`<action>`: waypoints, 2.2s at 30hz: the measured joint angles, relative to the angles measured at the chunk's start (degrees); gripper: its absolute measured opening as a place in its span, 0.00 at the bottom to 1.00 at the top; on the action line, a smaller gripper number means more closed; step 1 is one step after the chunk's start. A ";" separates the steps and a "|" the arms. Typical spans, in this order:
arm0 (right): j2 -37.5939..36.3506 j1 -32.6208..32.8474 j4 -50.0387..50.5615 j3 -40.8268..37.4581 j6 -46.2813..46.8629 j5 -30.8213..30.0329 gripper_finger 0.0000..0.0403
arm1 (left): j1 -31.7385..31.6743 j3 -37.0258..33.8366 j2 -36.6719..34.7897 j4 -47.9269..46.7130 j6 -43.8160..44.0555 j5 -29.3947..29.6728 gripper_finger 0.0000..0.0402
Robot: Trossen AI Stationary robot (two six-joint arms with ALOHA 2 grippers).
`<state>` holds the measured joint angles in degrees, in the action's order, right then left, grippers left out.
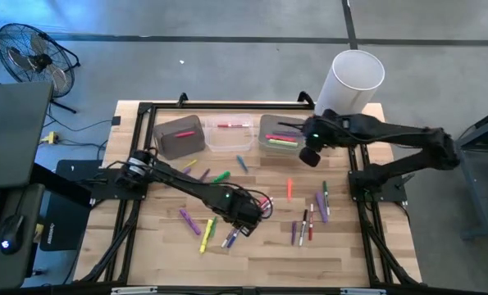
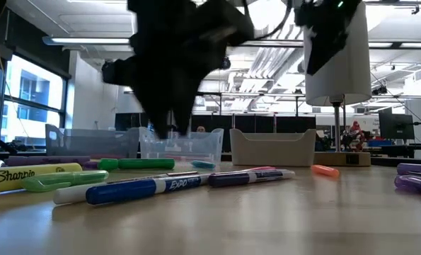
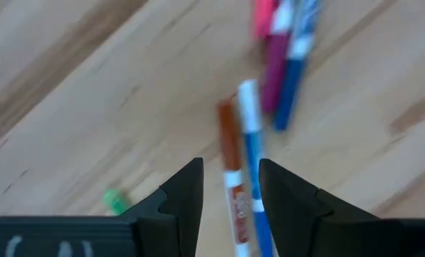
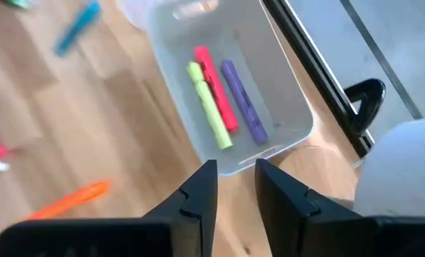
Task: Pick & Place Markers
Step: Put the brown marker pen into the transparent bin
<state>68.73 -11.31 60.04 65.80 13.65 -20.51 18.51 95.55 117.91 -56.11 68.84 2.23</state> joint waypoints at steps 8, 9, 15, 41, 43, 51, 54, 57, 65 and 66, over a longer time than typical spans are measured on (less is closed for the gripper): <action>-6.89 5.15 2.06 0.00 4.56 -0.55 0.18 | 0.25 0.02 2.73 1.13 -0.09 -0.03 0.33; -7.17 5.62 2.04 0.00 4.95 -0.57 0.18 | 0.25 0.02 2.96 0.99 -0.26 -0.05 0.33; -7.45 7.60 2.32 0.00 6.90 -0.53 0.18 | 0.25 0.02 3.32 2.56 -1.06 0.81 0.33; -7.35 9.12 2.07 0.02 6.91 -0.58 0.18 | 0.23 0.14 7.23 4.41 0.45 1.65 0.33; -7.35 9.12 2.04 0.02 6.89 -0.74 0.18 | 0.25 0.17 7.28 3.80 0.44 1.89 0.33; -7.35 9.12 2.02 0.02 6.91 -0.72 0.18 | -0.17 0.17 7.41 2.48 -0.04 2.44 0.21; -7.35 9.12 2.02 0.02 7.00 0.07 0.18 | -0.94 0.14 7.43 2.06 -0.97 1.88 0.08; -7.35 9.11 2.02 0.02 8.25 2.18 0.18 | -2.52 0.12 7.43 2.09 -4.62 -1.65 0.05; -7.35 9.15 2.10 0.02 8.89 5.19 0.18 | -6.65 5.33 8.04 -3.98 -14.02 -6.01 0.04; -7.35 9.31 2.21 0.02 8.88 5.42 0.18 | -6.98 6.82 7.87 -5.72 -15.83 -5.24 0.04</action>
<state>61.39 -2.01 62.25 65.82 22.53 -15.10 11.54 102.37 125.78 -61.83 53.00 -3.01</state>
